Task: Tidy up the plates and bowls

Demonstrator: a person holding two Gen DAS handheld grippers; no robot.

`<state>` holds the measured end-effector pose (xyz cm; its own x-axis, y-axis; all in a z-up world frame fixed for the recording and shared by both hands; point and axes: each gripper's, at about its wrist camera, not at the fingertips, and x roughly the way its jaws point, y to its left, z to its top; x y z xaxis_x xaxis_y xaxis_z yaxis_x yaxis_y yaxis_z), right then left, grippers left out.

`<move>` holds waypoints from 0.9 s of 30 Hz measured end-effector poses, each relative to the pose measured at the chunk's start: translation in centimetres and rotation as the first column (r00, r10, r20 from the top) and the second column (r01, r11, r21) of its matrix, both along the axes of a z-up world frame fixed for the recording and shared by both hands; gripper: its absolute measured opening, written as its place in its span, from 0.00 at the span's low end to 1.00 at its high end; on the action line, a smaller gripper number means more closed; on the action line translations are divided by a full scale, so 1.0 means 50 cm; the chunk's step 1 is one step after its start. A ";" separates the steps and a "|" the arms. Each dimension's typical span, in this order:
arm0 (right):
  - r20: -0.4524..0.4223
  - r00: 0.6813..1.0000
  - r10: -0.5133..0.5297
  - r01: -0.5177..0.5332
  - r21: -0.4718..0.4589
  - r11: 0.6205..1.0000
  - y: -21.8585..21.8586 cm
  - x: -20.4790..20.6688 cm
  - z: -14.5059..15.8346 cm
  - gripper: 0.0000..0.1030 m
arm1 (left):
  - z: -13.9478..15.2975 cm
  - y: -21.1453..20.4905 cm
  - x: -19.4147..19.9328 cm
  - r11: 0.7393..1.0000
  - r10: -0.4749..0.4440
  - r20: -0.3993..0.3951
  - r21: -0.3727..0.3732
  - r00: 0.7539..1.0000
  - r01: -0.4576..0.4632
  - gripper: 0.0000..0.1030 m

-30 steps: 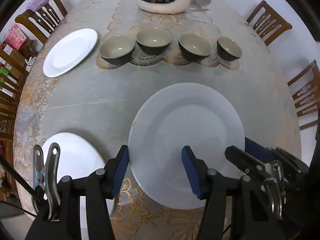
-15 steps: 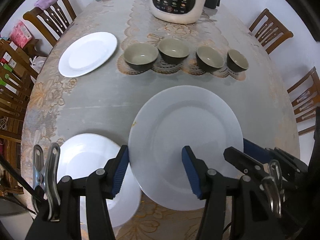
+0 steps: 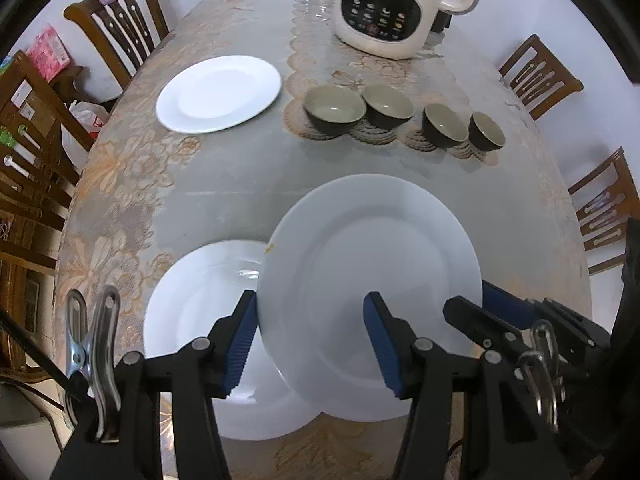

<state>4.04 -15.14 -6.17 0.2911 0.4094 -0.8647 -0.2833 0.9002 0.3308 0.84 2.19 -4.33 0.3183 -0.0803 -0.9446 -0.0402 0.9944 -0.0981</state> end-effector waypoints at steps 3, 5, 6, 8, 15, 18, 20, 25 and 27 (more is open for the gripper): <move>0.001 1.000 0.007 -0.007 -0.006 1.000 0.024 -0.008 0.003 0.36 | -0.001 0.027 -0.016 1.000 0.003 0.000 -0.004 1.000 -0.003 0.55; -0.001 1.000 0.013 -0.013 -0.010 1.000 0.042 -0.016 0.002 0.36 | -0.002 0.041 -0.023 1.000 0.004 -0.002 -0.005 1.000 -0.004 0.55; -0.002 1.000 0.016 -0.016 -0.012 1.000 0.050 -0.018 0.001 0.36 | -0.004 0.052 -0.029 1.000 0.007 -0.004 -0.006 1.000 -0.007 0.55; -0.004 1.000 0.024 -0.024 -0.017 1.000 0.064 -0.025 -0.002 0.36 | -0.007 0.069 -0.036 1.000 0.013 -0.008 -0.009 1.000 -0.013 0.55; -0.021 0.999 0.031 -0.032 -0.042 0.999 0.109 -0.050 -0.012 0.36 | -0.024 0.115 -0.053 1.000 0.014 -0.031 -0.021 0.999 -0.015 0.55; -0.028 0.999 0.024 -0.026 -0.051 0.998 0.123 -0.058 -0.016 0.35 | -0.029 0.128 -0.056 1.000 0.006 -0.040 -0.026 0.999 -0.007 0.55; -0.033 0.999 0.019 -0.021 -0.057 0.998 0.130 -0.060 -0.018 0.36 | -0.030 0.135 -0.057 1.000 -0.001 -0.040 -0.028 0.999 0.000 0.55; -0.035 0.999 0.013 -0.015 -0.070 0.997 0.149 -0.067 -0.021 0.35 | -0.034 0.150 -0.058 1.000 -0.024 -0.037 -0.017 0.999 0.023 0.55; -0.037 0.999 0.008 -0.011 -0.071 0.997 0.154 -0.069 -0.022 0.36 | -0.038 0.157 -0.059 0.999 -0.027 -0.039 -0.022 0.999 0.026 0.55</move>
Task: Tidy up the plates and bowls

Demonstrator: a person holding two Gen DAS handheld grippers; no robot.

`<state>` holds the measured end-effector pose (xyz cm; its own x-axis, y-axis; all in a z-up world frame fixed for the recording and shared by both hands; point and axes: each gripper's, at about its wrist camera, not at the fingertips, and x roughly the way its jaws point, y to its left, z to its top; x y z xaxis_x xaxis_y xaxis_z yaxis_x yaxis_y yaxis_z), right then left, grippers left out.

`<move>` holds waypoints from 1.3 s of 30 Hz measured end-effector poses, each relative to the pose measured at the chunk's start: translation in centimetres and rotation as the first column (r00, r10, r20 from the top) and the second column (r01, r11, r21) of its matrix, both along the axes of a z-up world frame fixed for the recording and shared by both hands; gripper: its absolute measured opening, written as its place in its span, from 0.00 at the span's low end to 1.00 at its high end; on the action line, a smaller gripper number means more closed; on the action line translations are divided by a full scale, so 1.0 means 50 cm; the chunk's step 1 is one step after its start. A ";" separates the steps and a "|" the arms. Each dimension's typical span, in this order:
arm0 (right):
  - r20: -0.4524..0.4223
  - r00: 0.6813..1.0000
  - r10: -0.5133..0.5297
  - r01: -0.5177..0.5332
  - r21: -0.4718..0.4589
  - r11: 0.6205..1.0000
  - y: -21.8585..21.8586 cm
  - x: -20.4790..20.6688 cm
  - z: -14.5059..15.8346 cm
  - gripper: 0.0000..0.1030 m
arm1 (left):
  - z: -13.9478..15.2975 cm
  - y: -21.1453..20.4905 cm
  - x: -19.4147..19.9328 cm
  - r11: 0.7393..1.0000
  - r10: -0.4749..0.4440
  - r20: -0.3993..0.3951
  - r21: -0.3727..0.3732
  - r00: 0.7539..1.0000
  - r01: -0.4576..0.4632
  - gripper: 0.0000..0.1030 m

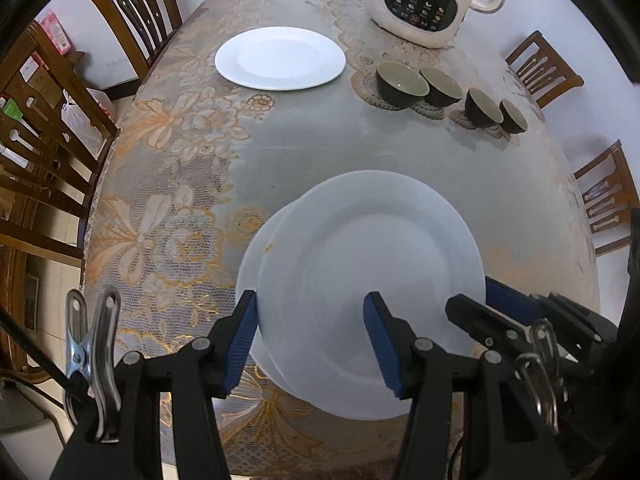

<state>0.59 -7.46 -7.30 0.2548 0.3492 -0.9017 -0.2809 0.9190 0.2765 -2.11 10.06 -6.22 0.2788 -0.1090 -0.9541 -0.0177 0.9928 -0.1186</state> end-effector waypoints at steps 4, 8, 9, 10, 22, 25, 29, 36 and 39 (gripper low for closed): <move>-0.006 1.000 -0.021 0.021 0.000 1.000 0.003 -0.002 -0.004 0.35 | -0.009 0.013 0.001 1.000 0.007 -0.013 -0.027 1.000 -0.007 0.55; -0.009 1.000 -0.028 0.028 -0.008 1.000 0.011 -0.003 -0.008 0.35 | -0.014 0.018 0.000 1.000 -0.009 -0.011 -0.016 1.000 0.009 0.55; -0.013 0.999 -0.031 0.031 -0.012 0.999 0.014 -0.005 -0.011 0.35 | -0.015 0.020 -0.001 1.000 -0.011 -0.011 -0.016 1.000 0.011 0.55; -0.015 0.999 -0.033 0.032 -0.016 0.999 0.018 -0.006 -0.013 0.35 | -0.017 0.021 -0.001 1.000 -0.013 -0.012 -0.018 1.000 0.012 0.55; -0.043 0.996 -0.073 0.072 -0.035 0.997 0.027 -0.007 -0.030 0.35 | -0.029 0.014 -0.004 0.998 -0.056 -0.006 0.012 0.998 0.056 0.53; -0.038 0.996 -0.074 0.073 -0.034 0.997 0.029 -0.007 -0.030 0.35 | -0.030 0.014 -0.003 0.997 -0.068 0.006 0.038 0.998 0.068 0.52; -0.024 0.997 -0.070 0.069 -0.053 0.996 0.036 -0.008 -0.032 0.34 | -0.035 0.011 0.002 0.993 -0.096 0.015 0.069 0.995 0.095 0.52; -0.022 0.997 -0.072 0.071 -0.051 0.996 0.035 -0.009 -0.034 0.34 | -0.034 0.013 0.004 0.993 -0.105 0.022 0.066 0.994 0.103 0.51; -0.032 0.997 -0.075 0.074 -0.041 0.996 0.031 -0.007 -0.036 0.34 | -0.028 0.017 0.006 0.994 -0.099 0.027 0.056 0.995 0.097 0.52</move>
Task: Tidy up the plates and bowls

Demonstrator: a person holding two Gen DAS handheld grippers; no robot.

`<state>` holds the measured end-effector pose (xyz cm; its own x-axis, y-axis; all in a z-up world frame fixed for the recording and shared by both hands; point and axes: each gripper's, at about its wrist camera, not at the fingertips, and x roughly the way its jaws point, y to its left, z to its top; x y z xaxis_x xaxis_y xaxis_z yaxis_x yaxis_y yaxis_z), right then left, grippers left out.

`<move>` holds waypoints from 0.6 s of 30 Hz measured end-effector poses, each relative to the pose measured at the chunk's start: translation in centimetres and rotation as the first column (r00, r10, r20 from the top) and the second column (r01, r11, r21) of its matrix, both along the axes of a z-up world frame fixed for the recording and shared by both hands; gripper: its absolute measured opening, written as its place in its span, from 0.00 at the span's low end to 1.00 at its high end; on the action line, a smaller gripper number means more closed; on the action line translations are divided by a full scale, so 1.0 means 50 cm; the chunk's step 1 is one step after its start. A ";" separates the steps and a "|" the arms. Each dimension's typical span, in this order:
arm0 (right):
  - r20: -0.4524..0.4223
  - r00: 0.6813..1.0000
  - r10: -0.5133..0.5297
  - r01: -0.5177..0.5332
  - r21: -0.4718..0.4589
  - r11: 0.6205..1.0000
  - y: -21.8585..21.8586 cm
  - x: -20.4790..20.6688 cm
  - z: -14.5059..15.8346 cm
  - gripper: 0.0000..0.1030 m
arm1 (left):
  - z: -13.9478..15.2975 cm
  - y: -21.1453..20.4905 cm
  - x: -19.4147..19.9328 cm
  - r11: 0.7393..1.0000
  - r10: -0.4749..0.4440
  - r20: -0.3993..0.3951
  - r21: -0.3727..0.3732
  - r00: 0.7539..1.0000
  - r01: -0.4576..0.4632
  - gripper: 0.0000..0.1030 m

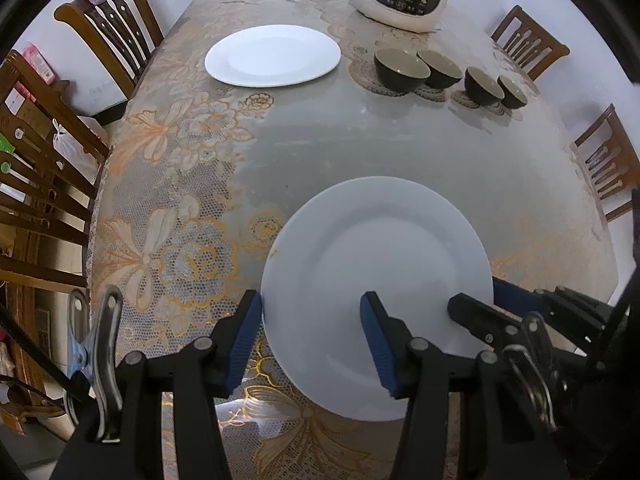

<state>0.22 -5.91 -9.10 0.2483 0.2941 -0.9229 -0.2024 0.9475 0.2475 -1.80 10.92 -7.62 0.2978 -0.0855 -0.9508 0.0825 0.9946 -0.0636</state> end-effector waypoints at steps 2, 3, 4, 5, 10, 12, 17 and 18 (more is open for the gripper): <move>0.001 1.000 -0.004 0.004 0.003 1.000 -0.004 0.000 0.001 0.34 | 0.006 0.006 -0.001 1.000 0.005 0.003 -0.013 1.000 -0.005 0.52; 0.004 1.000 -0.007 0.007 0.007 1.000 -0.006 0.000 0.003 0.34 | 0.008 0.008 -0.001 1.000 0.008 0.002 -0.022 1.000 -0.008 0.52; 0.010 1.000 -0.009 0.009 0.010 1.000 -0.008 0.000 0.006 0.34 | 0.011 0.009 -0.001 1.000 0.011 0.003 -0.028 1.000 -0.011 0.51; 0.015 1.000 -0.011 0.011 0.009 1.000 -0.008 -0.001 0.008 0.34 | 0.013 0.010 -0.001 0.999 0.013 0.003 -0.031 1.000 -0.013 0.52; 0.035 0.999 -0.031 0.031 0.001 1.000 -0.018 -0.005 0.022 0.34 | 0.027 0.015 0.003 0.999 0.020 0.018 -0.039 1.000 -0.019 0.52; 0.041 0.998 -0.038 0.038 0.003 0.999 -0.021 -0.004 0.028 0.34 | 0.033 0.018 0.004 0.999 0.022 0.025 -0.044 0.999 -0.021 0.52; 0.072 0.996 -0.046 0.046 -0.009 0.999 -0.028 0.002 0.056 0.34 | 0.052 0.033 0.011 0.998 0.029 0.048 -0.060 0.998 -0.026 0.52; 0.078 0.996 -0.047 0.048 -0.010 0.999 -0.028 0.004 0.063 0.34 | 0.057 0.037 0.013 0.998 0.031 0.054 -0.065 0.998 -0.027 0.52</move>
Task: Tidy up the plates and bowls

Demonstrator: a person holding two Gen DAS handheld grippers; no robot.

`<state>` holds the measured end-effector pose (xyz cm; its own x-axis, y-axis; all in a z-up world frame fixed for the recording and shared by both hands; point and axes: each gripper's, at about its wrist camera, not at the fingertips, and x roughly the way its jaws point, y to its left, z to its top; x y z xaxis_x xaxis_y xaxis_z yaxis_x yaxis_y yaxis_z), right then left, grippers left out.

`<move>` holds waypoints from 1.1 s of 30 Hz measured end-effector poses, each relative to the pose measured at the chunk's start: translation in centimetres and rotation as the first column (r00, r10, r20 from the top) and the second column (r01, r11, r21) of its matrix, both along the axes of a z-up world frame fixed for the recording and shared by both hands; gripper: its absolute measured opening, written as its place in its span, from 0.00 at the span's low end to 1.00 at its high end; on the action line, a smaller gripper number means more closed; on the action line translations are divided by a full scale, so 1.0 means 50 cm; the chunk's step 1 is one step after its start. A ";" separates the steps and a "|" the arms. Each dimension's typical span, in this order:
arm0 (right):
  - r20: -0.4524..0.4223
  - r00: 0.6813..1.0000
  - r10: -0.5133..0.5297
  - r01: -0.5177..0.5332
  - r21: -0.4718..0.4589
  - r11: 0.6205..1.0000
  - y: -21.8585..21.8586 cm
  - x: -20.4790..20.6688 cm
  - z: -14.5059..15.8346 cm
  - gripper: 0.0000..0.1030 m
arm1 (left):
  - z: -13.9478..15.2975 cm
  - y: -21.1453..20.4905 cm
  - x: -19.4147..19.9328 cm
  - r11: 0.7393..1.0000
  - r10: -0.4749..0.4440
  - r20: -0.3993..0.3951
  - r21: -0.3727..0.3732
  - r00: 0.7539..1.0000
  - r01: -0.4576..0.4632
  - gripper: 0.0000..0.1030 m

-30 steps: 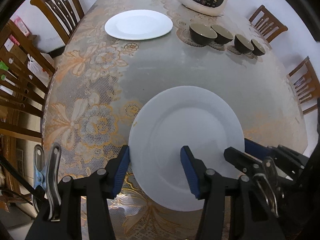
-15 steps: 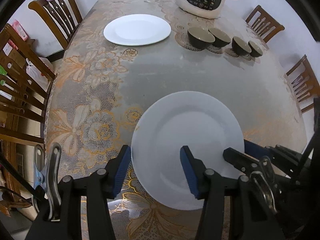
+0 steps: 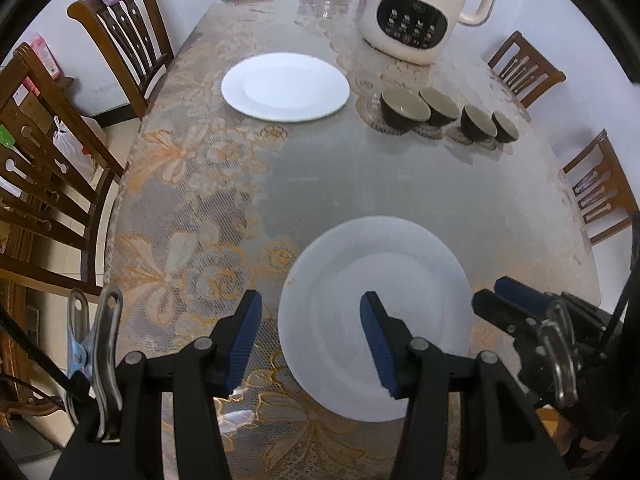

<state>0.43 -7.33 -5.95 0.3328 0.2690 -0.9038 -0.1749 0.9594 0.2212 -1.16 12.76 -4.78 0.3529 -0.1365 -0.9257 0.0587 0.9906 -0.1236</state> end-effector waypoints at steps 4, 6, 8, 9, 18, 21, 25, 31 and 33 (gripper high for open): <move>-0.001 1.000 0.001 -0.001 -0.026 1.000 0.001 0.014 0.022 0.34 | 0.019 0.016 0.009 1.000 0.002 0.022 -0.024 1.000 -0.001 0.52; 0.014 1.000 0.012 -0.011 -0.028 1.000 0.007 0.021 0.037 0.34 | 0.026 0.024 0.014 1.000 0.002 0.032 -0.030 0.999 -0.001 0.52; 0.027 1.000 0.016 -0.015 -0.023 1.000 0.010 0.028 0.052 0.34 | 0.032 0.030 0.020 0.999 0.007 0.038 -0.032 0.999 -0.006 0.52; 0.035 0.999 0.017 -0.017 -0.015 1.000 0.012 0.032 0.063 0.34 | 0.035 0.034 0.024 0.999 0.010 0.039 -0.037 0.999 -0.008 0.52; 0.046 0.996 0.072 -0.072 0.003 0.997 0.043 0.076 0.111 0.34 | 0.058 0.060 0.070 0.998 0.039 0.044 -0.055 0.998 -0.037 0.52; 0.048 0.994 0.098 -0.099 0.010 0.995 0.057 0.102 0.122 0.34 | 0.066 0.072 0.093 0.997 0.056 0.042 -0.064 0.998 -0.054 0.52; 0.050 0.990 0.130 -0.131 0.015 0.991 0.076 0.143 0.128 0.34 | 0.073 0.084 0.121 0.996 0.082 0.052 -0.045 0.995 -0.080 0.52; 0.052 0.985 0.164 -0.166 0.023 0.986 0.106 0.199 0.129 0.34 | 0.077 0.097 0.167 0.992 0.119 0.047 -0.051 0.992 -0.116 0.52; 0.048 0.983 0.176 -0.178 0.026 0.984 0.114 0.218 0.127 0.34 | 0.077 0.100 0.184 0.990 0.130 0.042 -0.058 0.991 -0.128 0.52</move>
<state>11.31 -1.62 0.42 0.3182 0.3537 -0.8796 -0.3517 0.9056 0.2370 8.04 17.75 -0.94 0.4123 -0.1372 -0.9007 -0.0623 0.9820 -0.1782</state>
